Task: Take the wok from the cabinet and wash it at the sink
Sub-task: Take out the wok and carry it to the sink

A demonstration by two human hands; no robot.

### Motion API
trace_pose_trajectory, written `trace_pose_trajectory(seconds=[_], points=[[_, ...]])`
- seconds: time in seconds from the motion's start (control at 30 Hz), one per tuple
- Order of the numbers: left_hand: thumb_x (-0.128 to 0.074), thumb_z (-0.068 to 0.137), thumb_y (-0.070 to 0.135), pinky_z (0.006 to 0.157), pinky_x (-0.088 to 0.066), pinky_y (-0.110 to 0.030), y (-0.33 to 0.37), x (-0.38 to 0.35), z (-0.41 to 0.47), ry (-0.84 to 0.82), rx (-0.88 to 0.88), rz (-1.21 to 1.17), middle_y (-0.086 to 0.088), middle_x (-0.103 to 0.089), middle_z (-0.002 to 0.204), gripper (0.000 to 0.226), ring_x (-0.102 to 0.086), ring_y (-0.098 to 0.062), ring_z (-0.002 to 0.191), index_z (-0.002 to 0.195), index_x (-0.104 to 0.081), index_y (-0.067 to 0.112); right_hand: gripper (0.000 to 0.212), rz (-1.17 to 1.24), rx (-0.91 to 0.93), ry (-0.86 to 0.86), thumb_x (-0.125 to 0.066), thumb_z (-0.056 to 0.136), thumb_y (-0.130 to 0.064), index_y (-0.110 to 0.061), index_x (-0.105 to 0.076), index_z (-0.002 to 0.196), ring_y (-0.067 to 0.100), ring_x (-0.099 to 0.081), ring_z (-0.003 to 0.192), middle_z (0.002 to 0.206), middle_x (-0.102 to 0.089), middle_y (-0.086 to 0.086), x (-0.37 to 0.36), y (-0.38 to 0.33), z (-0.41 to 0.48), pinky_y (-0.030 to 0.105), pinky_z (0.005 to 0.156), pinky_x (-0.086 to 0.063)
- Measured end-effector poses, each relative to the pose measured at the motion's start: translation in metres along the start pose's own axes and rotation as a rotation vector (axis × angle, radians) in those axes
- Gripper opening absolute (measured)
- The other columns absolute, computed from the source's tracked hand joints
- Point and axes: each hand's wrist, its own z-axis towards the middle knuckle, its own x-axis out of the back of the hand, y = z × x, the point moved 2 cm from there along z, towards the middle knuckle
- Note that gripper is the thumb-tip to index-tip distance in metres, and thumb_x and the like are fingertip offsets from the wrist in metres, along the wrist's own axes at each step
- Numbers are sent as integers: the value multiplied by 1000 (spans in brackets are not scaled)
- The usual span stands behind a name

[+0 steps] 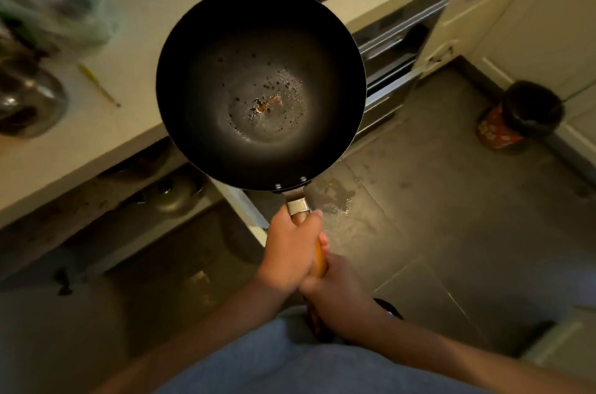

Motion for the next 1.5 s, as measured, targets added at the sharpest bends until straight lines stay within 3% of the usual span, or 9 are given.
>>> trace_pose_trajectory(seconds=[0.17, 0.27, 0.43, 0.57, 0.7, 0.87, 1.03, 1.2, 1.5], points=[[-59, 93, 11, 47, -53, -26, 6, -65, 13, -147, -5, 140, -5, -58, 50, 10, -56, -14, 43, 84, -59, 7, 9, 204, -48, 158, -65, 61, -22, -20, -69, 54, 8, -56, 45, 48, -62, -4, 52, 3, -4, 21, 47, -45], [-59, 93, 10, 45, -52, -24, 15, -103, 27, -249, -17, 193, -5, -57, 50, 11, -55, -13, 42, 84, -59, 6, 8, 230, -128, 250, -63, 60, -25, -18, -65, 57, 14, -53, 33, 39, -56, -1, 78, 1, 1, 23, 41, -41], [-57, 94, 6, 43, -49, -24, 33, -176, 57, -378, 9, 228, -6, -53, 48, 13, -51, -15, 38, 81, -55, 5, 21, 286, -105, 387, -61, 69, -19, -17, -61, 49, 20, -47, 26, 34, -49, 4, 133, -10, 22, 18, 36, -37], [-56, 95, 5, 37, -46, -19, 47, -238, 88, -496, 23, 260, -3, -52, 43, 18, -49, -10, 33, 78, -53, 7, 16, 329, -108, 527, -61, 66, -21, -16, -63, 51, 21, -48, 27, 42, -55, 11, 185, -16, 47, 20, 35, -39], [-59, 92, 11, 41, -49, -22, 69, -296, 122, -601, -14, 359, -3, -56, 48, 12, -54, -10, 37, 81, -58, 7, 18, 394, -89, 626, -60, 72, -7, -11, -60, 55, 19, -48, 27, 41, -54, 8, 239, -36, 69, 21, 35, -40], [-61, 91, 16, 46, -53, -25, 101, -360, 147, -690, -10, 440, 0, -60, 49, 10, -58, -9, 41, 83, -61, 10, 30, 452, -34, 702, -58, 80, 6, -10, -54, 56, 7, -48, 31, 38, -51, -5, 300, -62, 85, 17, 37, -41], [-61, 91, 21, 48, -53, -22, 125, -419, 162, -767, -77, 553, 1, -63, 56, 11, -62, -8, 47, 90, -63, 10, 37, 553, -5, 748, -59, 79, 1, -21, -58, 49, 8, -50, 32, 40, -53, -5, 354, -75, 100, 17, 37, -41], [-58, 93, 17, 48, -52, -20, 138, -489, 176, -814, -100, 556, 2, -60, 52, 14, -60, -8, 47, 89, -64, 5, 34, 591, -24, 739, -59, 74, -7, -22, -64, 44, 12, -49, 30, 39, -52, -2, 424, -78, 112, 18, 35, -41], [-59, 93, 16, 48, -54, -24, 163, -642, 201, -732, -144, 550, -3, -62, 54, 14, -62, -12, 45, 86, -63, 6, 19, 560, -67, 734, -54, 66, -6, -17, -51, 50, 13, -43, 27, 37, -46, -3, 585, -96, 123, 16, 34, -34]])
